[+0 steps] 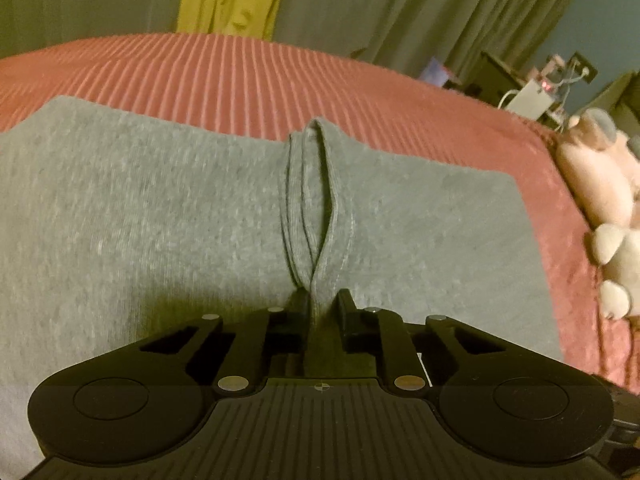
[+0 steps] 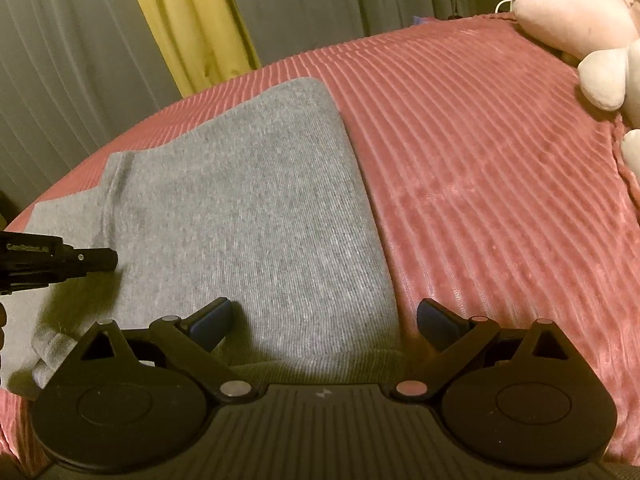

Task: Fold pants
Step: 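Pinch the crease with the left tool, straighten it and release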

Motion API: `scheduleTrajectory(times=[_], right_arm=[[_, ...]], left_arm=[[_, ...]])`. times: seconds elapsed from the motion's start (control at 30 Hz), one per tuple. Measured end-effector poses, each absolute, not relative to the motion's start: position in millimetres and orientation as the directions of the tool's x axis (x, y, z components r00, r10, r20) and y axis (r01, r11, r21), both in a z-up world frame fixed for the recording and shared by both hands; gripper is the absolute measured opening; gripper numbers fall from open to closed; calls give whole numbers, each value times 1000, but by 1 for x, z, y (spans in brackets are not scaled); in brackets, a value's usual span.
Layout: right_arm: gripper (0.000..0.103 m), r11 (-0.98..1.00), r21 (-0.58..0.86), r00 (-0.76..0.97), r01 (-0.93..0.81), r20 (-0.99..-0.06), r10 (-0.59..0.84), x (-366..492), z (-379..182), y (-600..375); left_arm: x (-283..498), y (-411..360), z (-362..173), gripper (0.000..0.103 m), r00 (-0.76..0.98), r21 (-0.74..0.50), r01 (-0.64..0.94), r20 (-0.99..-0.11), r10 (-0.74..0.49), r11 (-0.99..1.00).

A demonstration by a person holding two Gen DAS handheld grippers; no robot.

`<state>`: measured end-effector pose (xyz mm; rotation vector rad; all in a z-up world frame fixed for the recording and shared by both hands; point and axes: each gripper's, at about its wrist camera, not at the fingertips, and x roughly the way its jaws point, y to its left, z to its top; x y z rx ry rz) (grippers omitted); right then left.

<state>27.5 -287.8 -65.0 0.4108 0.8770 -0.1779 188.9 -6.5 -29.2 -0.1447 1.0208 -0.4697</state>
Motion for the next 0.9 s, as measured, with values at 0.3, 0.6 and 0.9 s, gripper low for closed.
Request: scheduleTrajectory(times=[0.3,0.6,0.9], right_arm=[[99,905,281,630,319,-776,19,28,-66,-289],[99,906,277,631,320,-775,13,29,-66,-287],[99,880,334,678,339,-735,18,22,-60,-294]], left_arm=[[181,-4,-34,41,434,-255,329,-814,-386,909],[191,-16,-42,19,399,-314,267,-825,-401,911],[151,-4,1,16,579,-242,287,-727,-369,927]])
